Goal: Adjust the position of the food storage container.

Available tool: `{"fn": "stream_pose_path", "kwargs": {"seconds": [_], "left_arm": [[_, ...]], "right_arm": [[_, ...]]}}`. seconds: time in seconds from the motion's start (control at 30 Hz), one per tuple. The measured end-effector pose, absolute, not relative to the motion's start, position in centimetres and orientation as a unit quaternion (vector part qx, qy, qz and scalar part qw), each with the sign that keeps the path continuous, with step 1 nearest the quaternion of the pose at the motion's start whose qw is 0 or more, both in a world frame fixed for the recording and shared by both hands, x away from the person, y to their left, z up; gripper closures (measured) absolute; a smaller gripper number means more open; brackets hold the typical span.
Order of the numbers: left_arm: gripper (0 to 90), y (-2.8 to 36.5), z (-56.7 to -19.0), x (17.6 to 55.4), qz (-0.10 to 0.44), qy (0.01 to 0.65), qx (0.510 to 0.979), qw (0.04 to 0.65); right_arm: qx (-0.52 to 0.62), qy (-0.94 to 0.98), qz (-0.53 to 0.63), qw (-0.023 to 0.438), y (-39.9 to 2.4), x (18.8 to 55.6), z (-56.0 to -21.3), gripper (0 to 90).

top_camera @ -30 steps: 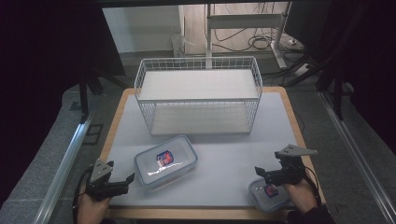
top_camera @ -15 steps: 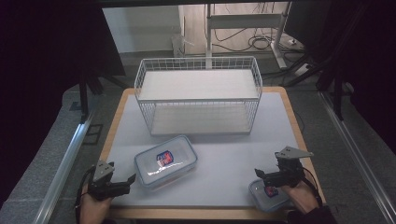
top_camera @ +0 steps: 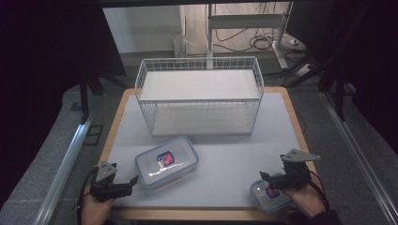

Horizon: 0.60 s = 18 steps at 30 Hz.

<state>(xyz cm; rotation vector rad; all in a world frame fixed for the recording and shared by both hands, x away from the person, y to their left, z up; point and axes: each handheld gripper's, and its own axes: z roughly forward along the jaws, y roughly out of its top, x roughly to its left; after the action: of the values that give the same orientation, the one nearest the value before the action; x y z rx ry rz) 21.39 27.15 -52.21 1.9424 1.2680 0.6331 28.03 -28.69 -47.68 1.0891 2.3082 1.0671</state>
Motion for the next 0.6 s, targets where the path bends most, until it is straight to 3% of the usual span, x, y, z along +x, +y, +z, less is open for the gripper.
{"fn": "stream_pose_path", "kwargs": {"seconds": [0.17, 0.33, 0.43, 0.6], "left_arm": [[6.1, 27.1, -52.2, 21.4, 0.245, 0.491, 0.753, 0.363], [6.1, 27.1, -52.0, 21.3, 0.247, 0.49, 0.752, 0.366], [6.1, 27.1, -52.0, 21.3, 0.245, 0.49, 0.752, 0.367], [6.2, 27.0, -52.0, 21.3, 0.246, 0.488, 0.752, 0.368]], "right_arm": [[0.385, 0.82, 0.379, 0.189, -28.5, 27.6, -47.4, 9.8], [0.372, 0.828, 0.385, 0.168, -28.3, 26.3, -46.2, 50.0], [0.358, 0.837, 0.386, 0.149, -28.1, 25.6, -45.8, 69.4], [0.337, 0.848, 0.389, 0.126, -27.8, 24.2, -45.9, 85.8]]}}
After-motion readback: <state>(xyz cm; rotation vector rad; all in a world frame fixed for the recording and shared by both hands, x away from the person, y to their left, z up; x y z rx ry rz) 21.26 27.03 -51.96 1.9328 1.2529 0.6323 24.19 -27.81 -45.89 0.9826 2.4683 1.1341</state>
